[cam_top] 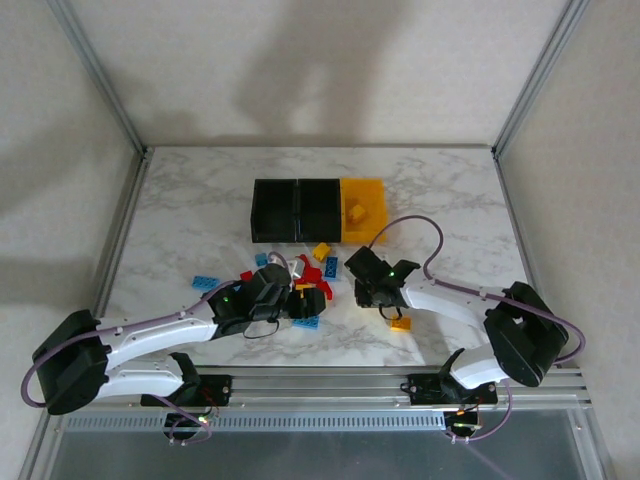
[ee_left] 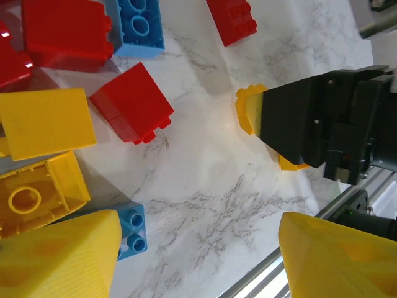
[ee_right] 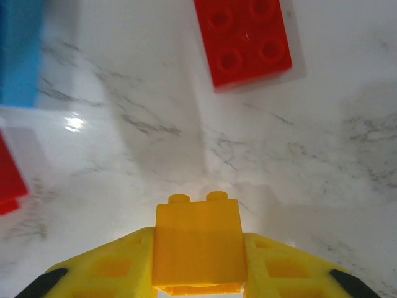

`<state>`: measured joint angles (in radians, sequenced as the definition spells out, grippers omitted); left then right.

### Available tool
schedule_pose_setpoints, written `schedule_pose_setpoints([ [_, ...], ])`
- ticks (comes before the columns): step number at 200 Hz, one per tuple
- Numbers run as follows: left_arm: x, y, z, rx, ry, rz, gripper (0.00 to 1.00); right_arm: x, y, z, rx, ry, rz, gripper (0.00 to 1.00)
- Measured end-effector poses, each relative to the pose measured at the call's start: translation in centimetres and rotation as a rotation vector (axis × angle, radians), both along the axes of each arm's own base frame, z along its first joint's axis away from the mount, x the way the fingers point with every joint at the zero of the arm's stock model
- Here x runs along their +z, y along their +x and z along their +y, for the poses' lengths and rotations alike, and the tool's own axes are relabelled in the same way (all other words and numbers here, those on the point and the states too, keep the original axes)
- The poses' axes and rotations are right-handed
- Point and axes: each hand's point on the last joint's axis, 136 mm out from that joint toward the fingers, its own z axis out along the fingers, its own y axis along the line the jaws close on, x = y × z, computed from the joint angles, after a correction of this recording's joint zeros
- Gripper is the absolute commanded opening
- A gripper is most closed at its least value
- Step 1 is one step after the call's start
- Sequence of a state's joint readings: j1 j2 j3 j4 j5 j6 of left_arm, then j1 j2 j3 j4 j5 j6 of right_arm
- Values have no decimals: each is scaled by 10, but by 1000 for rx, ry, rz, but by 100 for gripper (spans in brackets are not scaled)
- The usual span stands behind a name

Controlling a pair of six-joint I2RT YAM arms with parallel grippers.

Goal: Sort the legos into containers by color
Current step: Pick up the lego from the bottom-center of the table, then place the lego in the container.

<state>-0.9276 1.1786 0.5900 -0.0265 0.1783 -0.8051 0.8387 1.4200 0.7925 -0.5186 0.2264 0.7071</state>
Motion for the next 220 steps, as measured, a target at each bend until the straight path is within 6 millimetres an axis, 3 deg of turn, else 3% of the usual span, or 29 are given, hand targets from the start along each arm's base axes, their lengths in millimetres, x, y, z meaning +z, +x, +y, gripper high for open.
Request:
schedule_pose_setpoints([
  [35, 10, 16, 9, 60, -14, -27, 68, 42, 28, 20, 3, 61, -83, 27],
  [56, 22, 32, 15, 108, -30, -46, 68, 64, 57, 21, -31, 91, -132, 27],
  [102, 52, 62, 24, 187, -68, -100, 68, 85, 130, 9, -132, 92, -185, 27],
  [136, 61, 76, 31, 228, -78, -114, 68, 83, 172, 3, -174, 84, -189, 28],
  [162, 60, 78, 32, 233, -69, -112, 68, 69, 196, 5, -184, 77, -168, 29],
  [220, 57, 80, 37, 244, -56, -107, 68, 34, 211, 11, -188, 39, -110, 33],
])
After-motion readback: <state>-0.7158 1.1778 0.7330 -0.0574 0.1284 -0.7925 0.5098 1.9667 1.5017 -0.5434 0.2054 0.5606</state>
